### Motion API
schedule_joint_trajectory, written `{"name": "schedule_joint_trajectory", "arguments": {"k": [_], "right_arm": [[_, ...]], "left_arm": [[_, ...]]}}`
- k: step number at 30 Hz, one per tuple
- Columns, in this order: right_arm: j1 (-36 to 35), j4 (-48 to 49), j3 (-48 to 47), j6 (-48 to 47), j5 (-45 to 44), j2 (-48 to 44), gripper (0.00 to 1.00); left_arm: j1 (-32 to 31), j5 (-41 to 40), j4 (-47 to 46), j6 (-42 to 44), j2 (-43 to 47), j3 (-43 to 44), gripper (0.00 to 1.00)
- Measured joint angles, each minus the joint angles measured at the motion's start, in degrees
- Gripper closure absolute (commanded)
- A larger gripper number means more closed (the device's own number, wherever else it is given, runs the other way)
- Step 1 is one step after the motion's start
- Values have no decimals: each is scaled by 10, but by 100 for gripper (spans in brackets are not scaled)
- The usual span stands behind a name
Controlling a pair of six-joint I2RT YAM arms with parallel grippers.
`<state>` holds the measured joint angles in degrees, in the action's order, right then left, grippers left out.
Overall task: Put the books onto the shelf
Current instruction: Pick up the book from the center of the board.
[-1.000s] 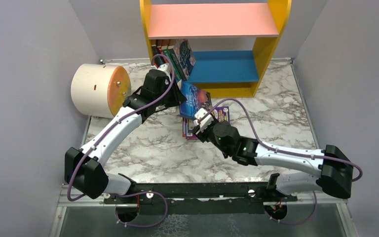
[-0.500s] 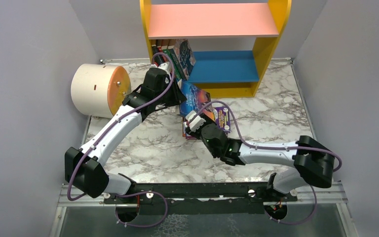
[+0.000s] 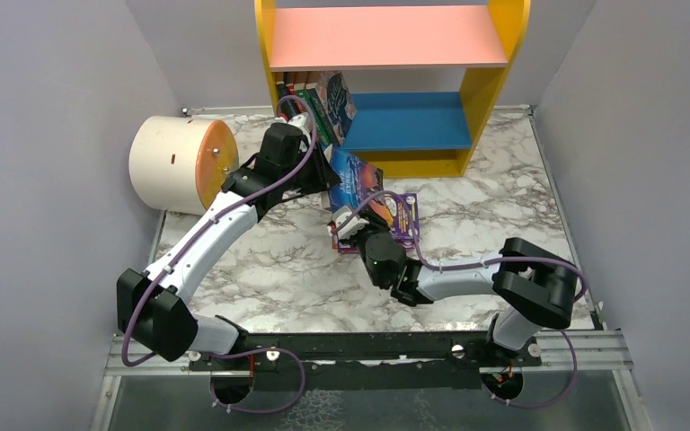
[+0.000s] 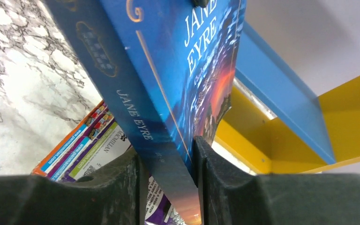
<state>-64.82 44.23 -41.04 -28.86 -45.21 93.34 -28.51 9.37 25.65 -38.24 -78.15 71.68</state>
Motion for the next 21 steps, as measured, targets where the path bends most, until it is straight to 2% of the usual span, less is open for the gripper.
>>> {"name": "schedule_joint_trajectory", "arguments": {"k": [2,6,8,11,17,21], "right_arm": [[-3,25,9,-24,-3,1,84],[-9,42,20,-60,0,-2,94],[-9,42,26,-61,0,-11,98],[-9,21,38,-48,5,-41,99],[-7,-65,62,25,15,-143,99],[-7,-128,68,76,16,-212,99]], "left_arm": [[0,3,-1,0,3,0,96],[-2,5,-5,4,6,0,79],[-2,8,-5,4,7,0,74],[-4,16,-7,1,7,0,65],[-5,22,-17,1,7,17,37],[-5,2,-25,8,12,30,33]]}}
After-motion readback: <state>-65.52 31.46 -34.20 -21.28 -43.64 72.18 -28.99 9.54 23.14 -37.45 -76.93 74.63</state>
